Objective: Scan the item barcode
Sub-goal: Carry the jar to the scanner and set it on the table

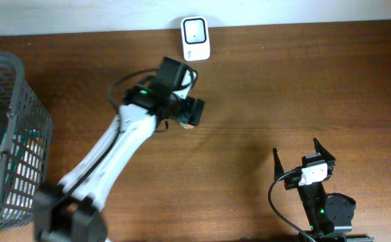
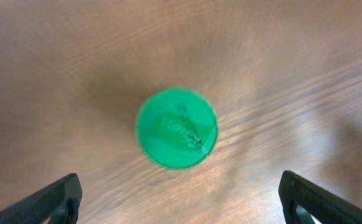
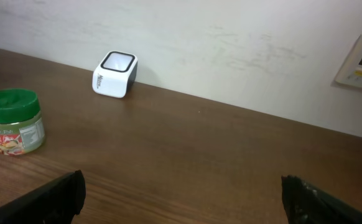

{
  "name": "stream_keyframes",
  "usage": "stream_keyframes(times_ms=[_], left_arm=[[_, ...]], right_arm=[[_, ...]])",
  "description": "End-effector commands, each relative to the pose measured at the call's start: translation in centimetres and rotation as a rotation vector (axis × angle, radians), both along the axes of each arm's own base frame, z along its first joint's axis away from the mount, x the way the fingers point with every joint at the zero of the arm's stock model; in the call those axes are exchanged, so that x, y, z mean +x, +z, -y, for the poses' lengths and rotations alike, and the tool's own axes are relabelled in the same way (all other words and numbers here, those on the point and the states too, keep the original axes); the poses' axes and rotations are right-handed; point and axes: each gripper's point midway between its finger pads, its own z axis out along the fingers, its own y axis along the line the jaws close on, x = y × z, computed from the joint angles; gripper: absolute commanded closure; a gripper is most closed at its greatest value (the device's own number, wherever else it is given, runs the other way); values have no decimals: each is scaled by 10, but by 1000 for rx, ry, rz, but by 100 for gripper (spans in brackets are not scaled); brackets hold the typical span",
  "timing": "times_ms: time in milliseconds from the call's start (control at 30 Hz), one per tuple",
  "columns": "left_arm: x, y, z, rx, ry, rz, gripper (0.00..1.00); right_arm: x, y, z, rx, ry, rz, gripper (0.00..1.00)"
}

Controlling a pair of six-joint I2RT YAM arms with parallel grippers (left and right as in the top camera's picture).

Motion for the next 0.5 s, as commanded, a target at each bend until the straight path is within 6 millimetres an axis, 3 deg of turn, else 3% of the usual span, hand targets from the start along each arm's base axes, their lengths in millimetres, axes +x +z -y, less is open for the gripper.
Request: stream_keyframes(times_ms=[0, 33, 133, 267, 367, 467], left_arm=[[-2, 100, -49, -67, 116, 150, 1], [-4, 108, -60, -70, 146, 155, 1], [-12, 143, -133, -57, 371, 195, 1], [-41, 180, -239, -65, 688, 275, 1], [-69, 193, -301, -48, 884, 319, 1], [-93, 191, -355, -24, 1060, 318, 1]], right_arm=[[0, -3, -1, 6, 1, -5, 2], [0, -3, -1, 6, 2, -5, 2], [0, -3, -1, 6, 1, -5, 2], [0, -3, -1, 6, 1, -5, 2], [0, -3, -1, 6, 1, -5, 2], [0, -3, -1, 6, 1, -5, 2]])
